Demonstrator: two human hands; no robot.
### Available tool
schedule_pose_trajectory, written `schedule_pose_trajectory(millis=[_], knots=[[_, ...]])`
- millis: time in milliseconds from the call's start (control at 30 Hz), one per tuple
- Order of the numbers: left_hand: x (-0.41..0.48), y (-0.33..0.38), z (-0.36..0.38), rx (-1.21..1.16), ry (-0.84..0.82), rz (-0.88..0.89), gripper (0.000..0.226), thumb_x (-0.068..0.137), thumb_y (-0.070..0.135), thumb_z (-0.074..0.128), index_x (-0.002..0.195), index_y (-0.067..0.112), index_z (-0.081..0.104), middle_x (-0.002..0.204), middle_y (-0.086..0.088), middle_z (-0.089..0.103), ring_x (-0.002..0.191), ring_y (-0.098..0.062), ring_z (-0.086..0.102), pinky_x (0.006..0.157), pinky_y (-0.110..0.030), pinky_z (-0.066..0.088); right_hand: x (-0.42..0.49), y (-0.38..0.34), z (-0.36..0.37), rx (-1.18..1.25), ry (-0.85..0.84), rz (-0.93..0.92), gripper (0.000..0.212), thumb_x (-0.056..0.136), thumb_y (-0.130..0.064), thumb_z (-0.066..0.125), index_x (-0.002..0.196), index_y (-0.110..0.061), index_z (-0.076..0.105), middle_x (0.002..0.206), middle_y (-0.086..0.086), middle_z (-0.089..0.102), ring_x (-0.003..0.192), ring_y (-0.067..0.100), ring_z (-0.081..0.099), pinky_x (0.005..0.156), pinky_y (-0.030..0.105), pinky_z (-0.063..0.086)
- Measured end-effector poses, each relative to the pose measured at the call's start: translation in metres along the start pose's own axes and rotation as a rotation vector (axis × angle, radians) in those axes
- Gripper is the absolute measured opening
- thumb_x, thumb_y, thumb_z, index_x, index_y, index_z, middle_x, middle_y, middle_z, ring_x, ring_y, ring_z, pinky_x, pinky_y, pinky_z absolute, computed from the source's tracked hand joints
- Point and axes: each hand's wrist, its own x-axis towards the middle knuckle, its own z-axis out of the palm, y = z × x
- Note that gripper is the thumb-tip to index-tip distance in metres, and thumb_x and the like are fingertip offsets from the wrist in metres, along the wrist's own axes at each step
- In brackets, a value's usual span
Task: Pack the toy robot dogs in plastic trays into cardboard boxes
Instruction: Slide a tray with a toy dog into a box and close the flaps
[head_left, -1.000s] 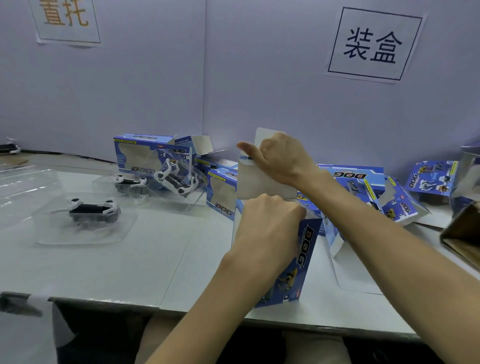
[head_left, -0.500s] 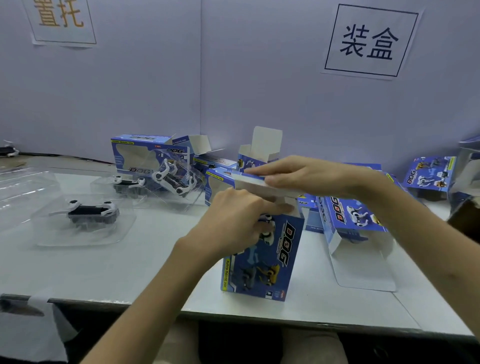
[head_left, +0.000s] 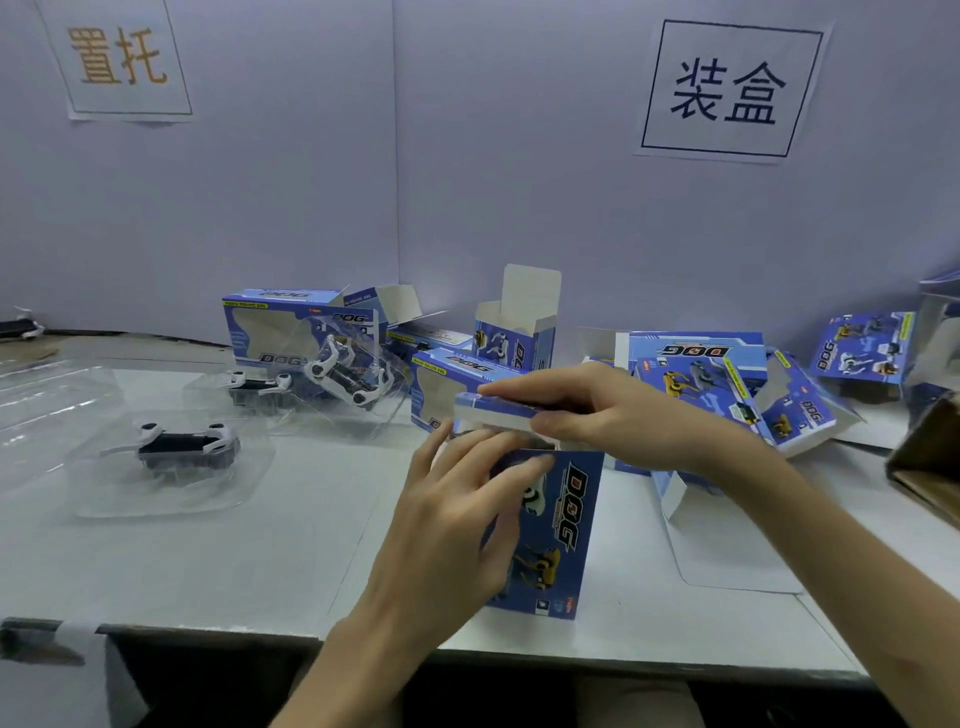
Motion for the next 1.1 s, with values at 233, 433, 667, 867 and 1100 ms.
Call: schedule_pose_trajectory(millis=[233,433,667,867,1100], knots=[[-0.004,0.009,0.006,-0.074,0.103,-0.041,0.02,0.088,0.019,0.054,0.091,0.013,0.073,0.123,-0.004,0.066,0.122,-0.019,0.054,0.101,-0.043,0.045,-0.002,-0.003,0.001,-0.097,0.008,0.005,0.046,0.102,-0.01,0.052,0.123,-0.051,0.058,0.138,-0.013,0.06,0.13,0.007,0.048,0.101,0.035,0.05],[-0.009,0.006,0.007,-0.114,0.086,-0.068,0.02,0.089,0.018,0.055,0.092,0.012,0.074,0.127,-0.006,0.065,0.128,-0.023,0.052,0.102,-0.047,0.048,-0.001,0.001,0.008,-0.119,-0.01,0.02,0.046,0.104,-0.009,0.044,0.132,-0.042,0.059,0.149,-0.016,0.048,0.132,-0.007,0.035,0.106,0.013,0.034],[-0.008,0.007,0.006,-0.035,0.067,-0.067,0.027,0.09,0.024,0.052,0.103,0.013,0.073,0.129,-0.003,0.064,0.128,-0.019,0.05,0.102,-0.047,0.048,-0.004,0.009,0.012,0.025,0.119,0.016,0.029,0.102,-0.02,0.046,0.117,-0.034,0.068,0.124,-0.011,0.051,0.118,0.0,0.046,0.096,0.016,0.043],[0.0,0.012,0.007,0.015,0.046,-0.12,0.038,0.089,0.024,0.052,0.123,0.017,0.067,0.124,0.002,0.06,0.118,-0.018,0.051,0.099,-0.037,0.042,-0.023,0.043,0.012,0.064,0.421,-0.072,0.013,0.086,-0.036,0.07,0.095,-0.026,0.071,0.099,-0.015,0.06,0.111,0.007,0.059,0.094,0.025,0.053],[0.008,0.024,0.016,-0.031,0.064,-0.183,0.043,0.082,0.016,0.063,0.125,0.019,0.064,0.118,0.003,0.053,0.116,-0.019,0.045,0.099,-0.031,0.036,-0.033,0.044,0.014,0.053,0.515,-0.113,0.014,0.083,-0.043,0.074,0.093,-0.034,0.073,0.095,-0.015,0.07,0.104,0.009,0.066,0.087,0.022,0.055]])
